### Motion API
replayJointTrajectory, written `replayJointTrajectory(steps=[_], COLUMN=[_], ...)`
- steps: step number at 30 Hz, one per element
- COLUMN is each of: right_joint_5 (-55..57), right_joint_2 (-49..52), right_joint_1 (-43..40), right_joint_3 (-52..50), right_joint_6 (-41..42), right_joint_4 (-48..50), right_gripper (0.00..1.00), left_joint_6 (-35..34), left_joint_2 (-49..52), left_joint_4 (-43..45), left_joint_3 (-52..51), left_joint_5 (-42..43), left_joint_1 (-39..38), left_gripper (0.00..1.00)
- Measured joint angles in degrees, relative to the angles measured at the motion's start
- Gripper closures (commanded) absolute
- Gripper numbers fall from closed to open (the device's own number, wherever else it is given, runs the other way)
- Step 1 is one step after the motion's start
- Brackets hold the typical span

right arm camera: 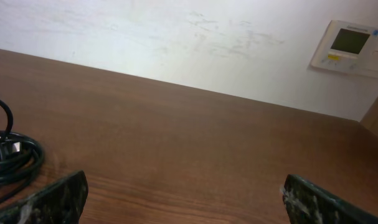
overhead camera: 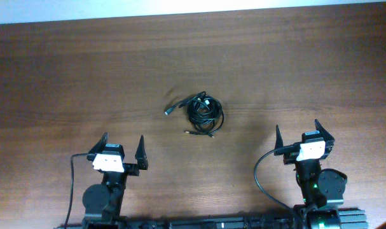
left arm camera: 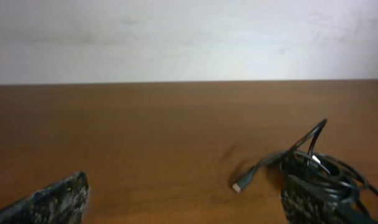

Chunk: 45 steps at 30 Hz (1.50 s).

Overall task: Untangle cables
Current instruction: 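Move the left gripper forward toward the black cable coil, then lower the left gripper onto the cable coil and close on it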

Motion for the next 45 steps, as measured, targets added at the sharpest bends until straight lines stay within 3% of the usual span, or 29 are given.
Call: replayJointTrajectory(steps=[5,12,21,27,34,35,36,42,43,45], right_joint_5=[0.0,0.22,0.22,0.26,0.42,0.44,0.42,0.44,0.44,0.42], right_joint_2=[0.17,0.28,0.33,0.33,0.33,0.33,0.33,0.33,0.33,0.33], right_joint_1=[0.0,0.0,0.0,0.0,0.0,0.0,0.0,0.0,0.0,0.0], right_joint_3=[0.0,0.0,0.0,0.0,0.0,0.0,0.0,0.0,0.0,0.0], right_joint_6=[0.07,0.04,0.02,0.07,0.04,0.07,0.09,0.04,0.04,0.02], right_joint_4=[0.0,-0.04,-0.04,-0.04,-0.04,-0.07,-0.07,-0.07,-0.07,-0.04], right_gripper=[0.02,0.02,0.02,0.02,0.02,0.02,0.02,0.02,0.02,0.02], left_joint_6=[0.0,-0.04,-0.22,-0.22,-0.24,-0.24,-0.24,-0.94,-1.07,-1.01], left_joint_2=[6.27,25.14,39.45,50.66,56.59,56.85,56.89,56.94,56.94,56.96], left_joint_4=[-3.21,-10.51,-20.79,-37.77,-39.19,-38.34,-37.44,-32.3,-31.15,-29.09], left_joint_3=[5.42,20.44,34.36,46.9,48.13,48.13,48.15,48.19,48.19,48.28], left_joint_5=[0.44,1.05,8.15,8.57,9.53,11.1,12.46,15.15,15.23,15.37], left_joint_1=[0.0,0.0,0.0,0.0,0.0,0.0,0.0,-2.32,-3.37,-5.18], left_gripper=[0.01,0.01,0.01,0.01,0.0,0.34,0.53,0.82,0.97,1.0])
